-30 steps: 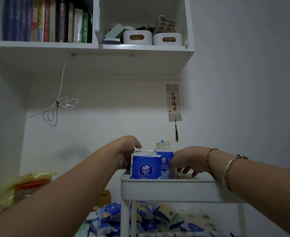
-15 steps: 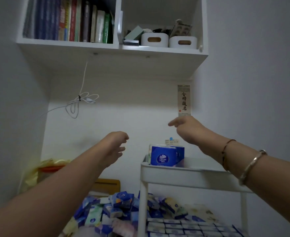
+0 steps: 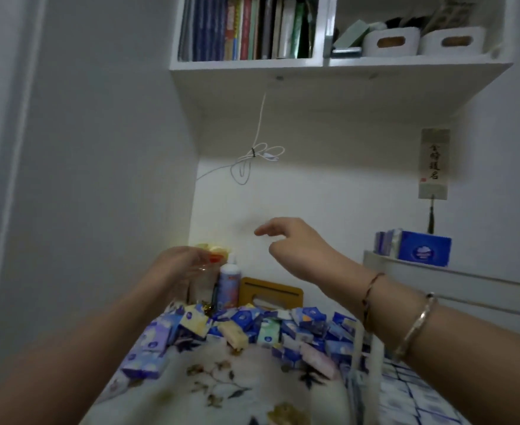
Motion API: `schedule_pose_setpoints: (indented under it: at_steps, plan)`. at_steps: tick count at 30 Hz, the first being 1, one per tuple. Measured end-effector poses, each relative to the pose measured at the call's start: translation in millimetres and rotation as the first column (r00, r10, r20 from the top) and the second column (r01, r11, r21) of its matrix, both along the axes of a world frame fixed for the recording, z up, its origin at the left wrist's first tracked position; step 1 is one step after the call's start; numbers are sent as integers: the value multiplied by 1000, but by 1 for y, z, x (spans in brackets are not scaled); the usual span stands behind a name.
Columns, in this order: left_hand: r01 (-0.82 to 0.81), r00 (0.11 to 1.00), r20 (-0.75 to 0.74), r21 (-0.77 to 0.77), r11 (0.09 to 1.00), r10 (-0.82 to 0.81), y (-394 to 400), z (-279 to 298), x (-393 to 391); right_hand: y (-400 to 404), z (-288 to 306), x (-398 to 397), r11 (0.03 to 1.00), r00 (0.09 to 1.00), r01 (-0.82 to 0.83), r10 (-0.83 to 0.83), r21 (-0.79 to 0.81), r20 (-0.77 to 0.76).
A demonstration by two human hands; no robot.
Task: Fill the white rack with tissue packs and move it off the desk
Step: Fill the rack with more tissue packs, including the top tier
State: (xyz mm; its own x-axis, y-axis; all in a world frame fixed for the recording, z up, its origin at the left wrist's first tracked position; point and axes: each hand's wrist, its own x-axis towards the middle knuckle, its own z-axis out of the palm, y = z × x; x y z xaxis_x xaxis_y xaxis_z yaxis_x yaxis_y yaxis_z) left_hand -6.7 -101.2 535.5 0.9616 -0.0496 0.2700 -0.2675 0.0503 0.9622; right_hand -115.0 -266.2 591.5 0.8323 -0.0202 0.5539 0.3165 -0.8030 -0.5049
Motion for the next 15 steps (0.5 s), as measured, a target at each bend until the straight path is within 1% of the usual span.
schedule_pose_setpoints:
  at_steps: [5, 8, 12, 15]
  plan:
    - [-111, 993, -36, 81, 990, 114, 51, -46, 22, 31, -60, 56, 999, 988, -43, 40, -19, -149]
    - [-182, 983, 6, 229, 956, 186, 74, -77, 36, 43, -94, 83, 998, 962, -55, 60, 24, -267]
    - [-251, 965, 50, 474, 844, 258, 90, -115, 48, 52, -138, 110, 997, 916, -53, 72, 58, -394]
    - [-183, 978, 45, 657, 731, 204, 98, -139, 60, 59, -166, 131, 995, 906, -91, 102, 45, -411]
